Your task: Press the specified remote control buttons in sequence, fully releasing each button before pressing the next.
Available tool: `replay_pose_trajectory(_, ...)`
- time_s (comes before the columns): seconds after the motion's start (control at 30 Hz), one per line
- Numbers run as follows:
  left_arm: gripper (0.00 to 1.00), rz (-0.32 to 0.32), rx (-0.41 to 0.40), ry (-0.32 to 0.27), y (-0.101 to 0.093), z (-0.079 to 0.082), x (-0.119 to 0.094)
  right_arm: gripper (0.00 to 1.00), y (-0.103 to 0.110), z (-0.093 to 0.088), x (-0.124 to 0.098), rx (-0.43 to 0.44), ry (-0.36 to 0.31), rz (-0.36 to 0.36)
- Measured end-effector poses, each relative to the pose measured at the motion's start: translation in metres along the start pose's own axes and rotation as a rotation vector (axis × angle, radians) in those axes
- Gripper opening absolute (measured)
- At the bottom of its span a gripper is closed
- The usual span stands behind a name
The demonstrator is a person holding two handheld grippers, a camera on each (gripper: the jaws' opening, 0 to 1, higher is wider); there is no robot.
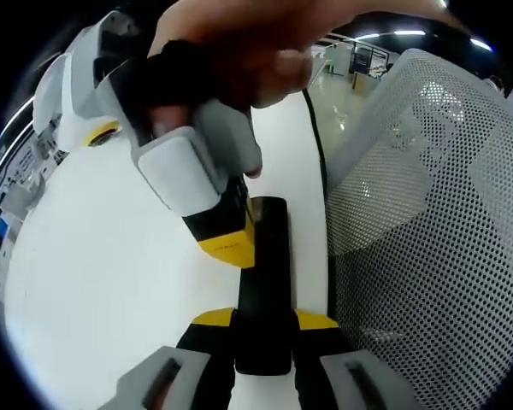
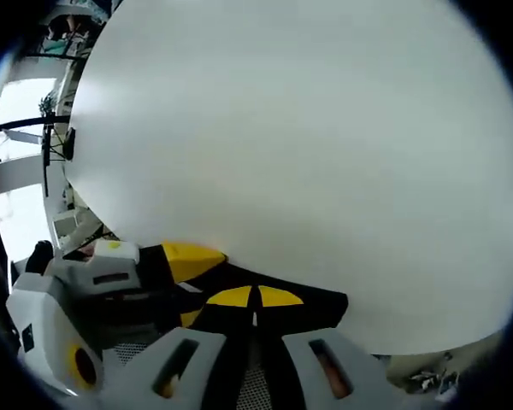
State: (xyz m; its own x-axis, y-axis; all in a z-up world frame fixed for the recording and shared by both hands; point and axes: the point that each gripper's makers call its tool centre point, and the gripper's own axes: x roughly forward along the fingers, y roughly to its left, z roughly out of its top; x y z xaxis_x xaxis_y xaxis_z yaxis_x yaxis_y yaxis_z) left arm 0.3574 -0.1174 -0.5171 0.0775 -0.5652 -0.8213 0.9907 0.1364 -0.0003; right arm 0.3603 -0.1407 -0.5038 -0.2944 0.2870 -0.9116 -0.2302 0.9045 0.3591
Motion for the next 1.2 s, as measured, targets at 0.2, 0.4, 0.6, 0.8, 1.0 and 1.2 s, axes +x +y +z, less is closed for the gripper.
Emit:
replay_pose_trajectory(0.2,0.24,0.002,-0.009,-0.001,0.0,0.0,0.0,0.0,-0.004,0.005,0.001,0.009,0.004,-0.026)
replay_pose_trajectory(0.4,0.24,0.006,-0.019,0.0,0.001,0.0,0.0,0.0,0.0,0.001,0.001,-0.013,0.037,-0.095)
replay_pose_trajectory(0.6,0.24,0.008,-0.029,0.002,0.001,0.0,0.001,0.0,-0.007,0.008,0.003,0.013,0.074,-0.11)
replay_pose_trajectory(0.8,0.24,0.008,-0.03,0.008,0.0,0.0,0.001,0.0,-0.006,0.006,0.002,0.009,0.041,-0.119)
replay_pose_trajectory(1.0,0.24,0.008,-0.025,0.006,0.0,0.0,0.001,0.0,-0.008,0.009,0.003,-0.007,0.022,-0.126)
replay_pose_trajectory(1.2,0.24,0.01,-0.025,0.005,0.0,0.001,0.001,0.0,-0.012,0.016,0.006,-0.044,0.007,-0.136)
